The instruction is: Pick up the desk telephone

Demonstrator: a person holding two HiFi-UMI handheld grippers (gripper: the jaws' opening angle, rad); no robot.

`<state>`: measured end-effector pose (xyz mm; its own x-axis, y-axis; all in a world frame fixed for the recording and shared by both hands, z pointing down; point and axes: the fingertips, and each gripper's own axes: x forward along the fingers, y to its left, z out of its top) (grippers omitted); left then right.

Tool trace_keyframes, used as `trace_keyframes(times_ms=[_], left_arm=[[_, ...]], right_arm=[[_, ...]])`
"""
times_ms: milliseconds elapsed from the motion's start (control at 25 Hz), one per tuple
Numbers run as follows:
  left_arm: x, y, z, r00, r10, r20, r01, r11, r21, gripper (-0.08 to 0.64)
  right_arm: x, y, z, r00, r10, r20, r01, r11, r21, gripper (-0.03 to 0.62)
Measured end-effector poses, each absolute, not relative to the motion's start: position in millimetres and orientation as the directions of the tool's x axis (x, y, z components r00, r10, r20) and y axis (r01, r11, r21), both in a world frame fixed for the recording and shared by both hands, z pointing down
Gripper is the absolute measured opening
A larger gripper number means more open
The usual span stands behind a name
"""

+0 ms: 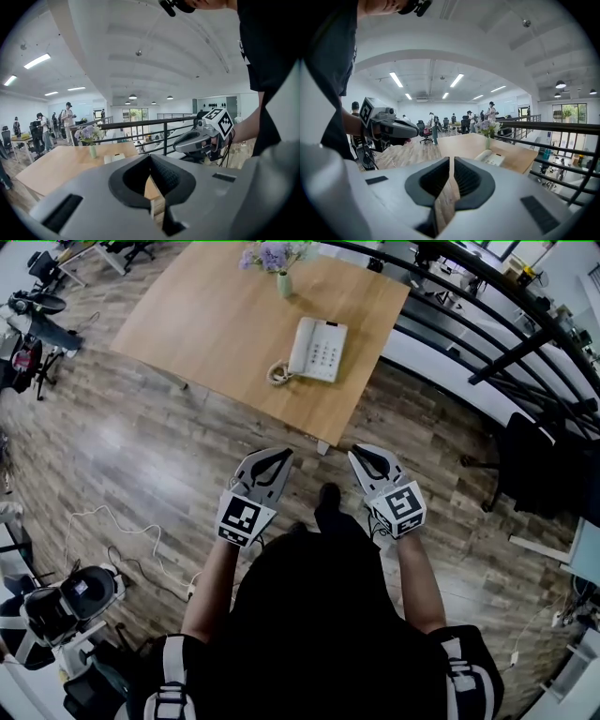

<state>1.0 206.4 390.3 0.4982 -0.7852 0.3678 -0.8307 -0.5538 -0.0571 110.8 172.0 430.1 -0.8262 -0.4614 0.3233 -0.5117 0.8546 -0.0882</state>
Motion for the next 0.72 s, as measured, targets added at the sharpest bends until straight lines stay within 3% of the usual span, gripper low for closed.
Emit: trace_keyframes(times_ms=[720], left_arm=[[10.6,154.6,389.1,0.435,-0.825,0.36,-0.868,-0.491,-0.076,0.022]], right_arm=[[109.2,108.2,442.5,-0.867,-0.369,0.336,-0.415,0.907,-0.074,0.037]])
